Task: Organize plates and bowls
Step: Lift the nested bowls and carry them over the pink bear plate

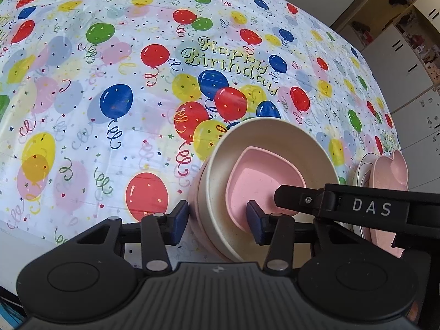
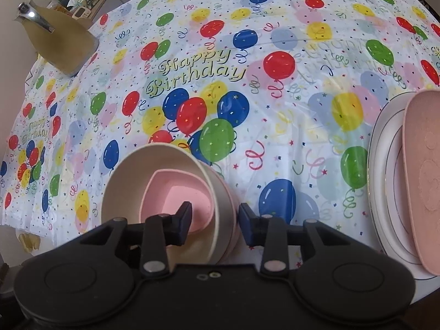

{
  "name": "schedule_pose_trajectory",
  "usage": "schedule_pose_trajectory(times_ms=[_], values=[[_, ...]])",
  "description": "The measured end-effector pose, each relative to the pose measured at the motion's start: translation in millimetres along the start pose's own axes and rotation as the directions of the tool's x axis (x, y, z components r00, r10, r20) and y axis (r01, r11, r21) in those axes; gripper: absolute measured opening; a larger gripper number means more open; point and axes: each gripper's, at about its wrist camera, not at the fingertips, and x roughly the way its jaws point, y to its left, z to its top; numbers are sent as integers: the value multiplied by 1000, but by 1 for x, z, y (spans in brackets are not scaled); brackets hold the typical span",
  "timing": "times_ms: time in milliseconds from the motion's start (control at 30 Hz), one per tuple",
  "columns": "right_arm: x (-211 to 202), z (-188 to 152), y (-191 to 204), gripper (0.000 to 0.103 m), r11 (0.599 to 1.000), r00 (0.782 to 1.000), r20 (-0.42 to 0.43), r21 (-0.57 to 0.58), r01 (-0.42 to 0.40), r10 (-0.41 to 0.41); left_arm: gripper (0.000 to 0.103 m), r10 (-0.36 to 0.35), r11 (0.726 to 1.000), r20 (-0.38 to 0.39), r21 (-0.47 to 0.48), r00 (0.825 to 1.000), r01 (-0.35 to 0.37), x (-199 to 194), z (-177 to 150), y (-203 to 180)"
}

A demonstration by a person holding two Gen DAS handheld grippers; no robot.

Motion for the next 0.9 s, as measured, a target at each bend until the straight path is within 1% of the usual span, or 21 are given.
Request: schedule_pose_trajectory(times_ms=[67,100,133,233,367,667,767,900], values=[[-1,-1,-1,30,1000,1000,7,-1,11,-11,45,2,1000,-1,2,1000,-2,-1,-1,-1],[-1,-1,-2,26,1000,1000,9,1,16,-16,44,2,1000,-1,1,1000,-2,-1,-1,-1],[-2,-1,-3,24,1000,1000,11,4,17,-17,43,1,1000,0,-1,1000,-1,-3,-1,-1],[-4,-3,-5,21,1000,999,16,-4,31,-30,43,-5,1000,4,2,1000,5,-5,-2,-3],[-8,-8,-6,21,999,999,17,-8,45,-45,43,-9,1000,22,16,1000,9,-11,0,-8],[-27,-9,-14,20,999,998,49,-19,50,-49,43,-26,998,26,60,999,24,-19,0,-25],[-39,-8,-20,20,998,997,66,-23,52,-50,42,-36,996,23,80,999,34,-23,1,-35],[-58,-5,-34,20,998,994,94,-17,57,-55,43,-47,991,24,123,999,44,-27,2,-59]])
